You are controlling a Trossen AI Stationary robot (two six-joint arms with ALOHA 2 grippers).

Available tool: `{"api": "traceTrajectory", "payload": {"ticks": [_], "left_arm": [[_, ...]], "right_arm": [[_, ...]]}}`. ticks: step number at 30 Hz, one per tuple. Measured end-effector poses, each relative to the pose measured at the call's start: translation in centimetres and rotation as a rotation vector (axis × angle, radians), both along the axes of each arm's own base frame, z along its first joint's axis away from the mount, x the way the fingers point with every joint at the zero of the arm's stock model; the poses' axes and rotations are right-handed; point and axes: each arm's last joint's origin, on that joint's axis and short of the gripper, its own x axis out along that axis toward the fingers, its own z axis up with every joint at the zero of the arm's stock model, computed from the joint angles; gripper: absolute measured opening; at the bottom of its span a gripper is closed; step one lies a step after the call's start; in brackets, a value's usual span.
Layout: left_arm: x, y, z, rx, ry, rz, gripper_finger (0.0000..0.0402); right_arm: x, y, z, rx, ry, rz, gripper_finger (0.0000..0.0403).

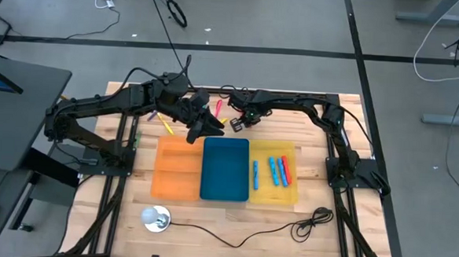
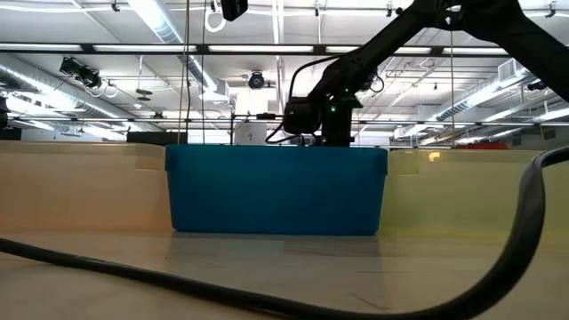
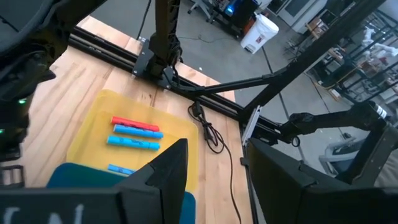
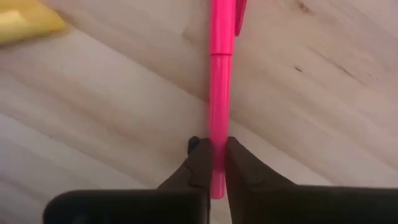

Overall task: Pick & Place Markers
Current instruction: Put the right pink pen into the blue bin

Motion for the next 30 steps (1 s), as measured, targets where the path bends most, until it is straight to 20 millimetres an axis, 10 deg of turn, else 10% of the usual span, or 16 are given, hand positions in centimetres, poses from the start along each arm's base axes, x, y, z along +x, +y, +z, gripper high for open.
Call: {"api": "traceTrajectory", "payload": {"ticks": [19,30], "left_arm": [[0.0,0.1,0.0,0.013,0.004,0.050,0.0172],[0.1,0.3,0.2,0.037,-0.017,0.103,0.0172]], "right_arm": [[-3.2,1.6,6.8,0.017,0.070,0.153,0.0010],[-7.9,3.8,15.5,-0.042,-0.028,0.203,0.0010]]}}
